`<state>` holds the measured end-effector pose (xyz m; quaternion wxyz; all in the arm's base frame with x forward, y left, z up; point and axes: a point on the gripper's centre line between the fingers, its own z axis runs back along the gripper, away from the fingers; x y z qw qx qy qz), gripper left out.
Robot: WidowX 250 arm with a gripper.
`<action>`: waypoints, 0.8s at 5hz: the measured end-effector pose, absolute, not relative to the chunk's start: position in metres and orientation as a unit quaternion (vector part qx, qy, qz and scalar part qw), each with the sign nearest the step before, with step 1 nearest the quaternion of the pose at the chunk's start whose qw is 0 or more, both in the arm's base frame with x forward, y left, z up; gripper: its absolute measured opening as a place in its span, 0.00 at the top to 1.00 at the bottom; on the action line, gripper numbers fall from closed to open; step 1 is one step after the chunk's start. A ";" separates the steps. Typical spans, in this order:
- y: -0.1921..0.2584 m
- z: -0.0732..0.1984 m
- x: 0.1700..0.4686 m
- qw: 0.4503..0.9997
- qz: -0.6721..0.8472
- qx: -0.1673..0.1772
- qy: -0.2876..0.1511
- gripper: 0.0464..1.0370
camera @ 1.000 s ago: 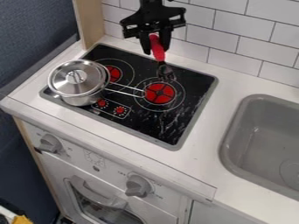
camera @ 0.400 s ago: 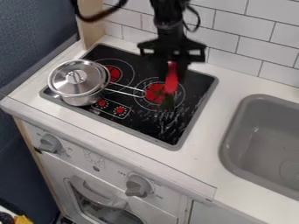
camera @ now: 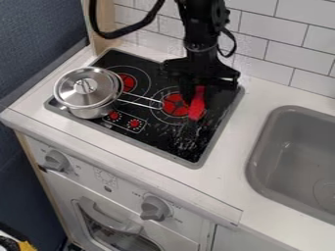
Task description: Took the red fork from the right burner and moved it to the side of the right burner
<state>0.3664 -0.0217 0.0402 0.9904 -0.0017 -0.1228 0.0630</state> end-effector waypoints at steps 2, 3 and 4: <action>-0.029 0.016 0.370 0.994 0.050 0.003 -0.101 0.64; -0.028 0.015 0.374 0.993 0.051 0.013 -0.101 0.60; -0.028 0.014 0.373 0.992 0.068 0.028 -0.099 0.30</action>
